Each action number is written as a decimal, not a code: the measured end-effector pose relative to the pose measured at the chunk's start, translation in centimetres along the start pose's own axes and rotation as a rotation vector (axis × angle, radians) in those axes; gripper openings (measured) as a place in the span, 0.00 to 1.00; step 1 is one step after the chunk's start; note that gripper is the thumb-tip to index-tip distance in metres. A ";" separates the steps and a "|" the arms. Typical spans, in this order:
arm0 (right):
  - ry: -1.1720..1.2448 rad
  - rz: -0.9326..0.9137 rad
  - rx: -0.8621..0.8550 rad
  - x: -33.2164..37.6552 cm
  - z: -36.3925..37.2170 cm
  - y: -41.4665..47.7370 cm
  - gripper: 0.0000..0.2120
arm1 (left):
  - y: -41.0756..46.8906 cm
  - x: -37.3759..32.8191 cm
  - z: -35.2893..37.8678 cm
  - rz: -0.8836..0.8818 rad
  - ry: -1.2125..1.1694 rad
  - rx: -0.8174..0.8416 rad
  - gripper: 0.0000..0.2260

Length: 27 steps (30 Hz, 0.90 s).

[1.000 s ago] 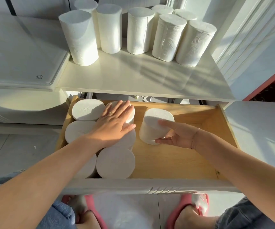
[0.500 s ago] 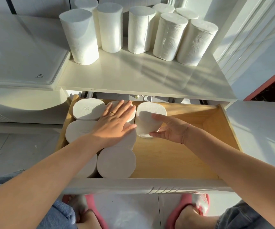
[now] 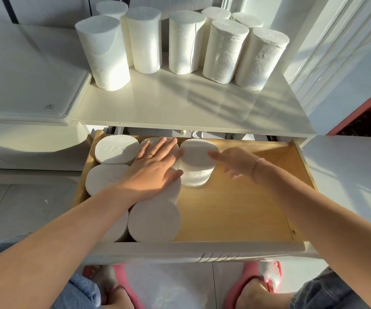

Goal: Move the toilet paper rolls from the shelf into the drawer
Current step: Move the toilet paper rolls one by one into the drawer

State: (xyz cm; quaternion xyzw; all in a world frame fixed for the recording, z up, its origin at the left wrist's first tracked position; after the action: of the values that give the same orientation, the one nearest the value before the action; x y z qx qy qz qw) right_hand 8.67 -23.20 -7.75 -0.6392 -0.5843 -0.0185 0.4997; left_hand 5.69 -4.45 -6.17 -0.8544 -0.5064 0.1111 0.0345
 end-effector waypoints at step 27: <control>0.579 -0.562 -0.506 4.1 -26.6 8.9 0.45 | 1.1 0.3 -0.3 0.002 0.047 0.012 0.29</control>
State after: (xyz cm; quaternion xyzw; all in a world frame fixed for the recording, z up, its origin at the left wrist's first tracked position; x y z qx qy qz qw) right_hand 31.70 -36.18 2.48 -0.5267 -0.5483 -0.4719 0.4464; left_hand 6.84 -4.73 -6.15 -0.8570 -0.5040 0.0941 0.0515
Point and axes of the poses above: each hand's wrist, its own y-axis towards the middle knuckle, its own z-axis out of the palm, x = y × z, the point moved 10 cm from there along y, towards the middle knuckle, and after that the axes turned 10 degrees about x, right-handed, at the moved point
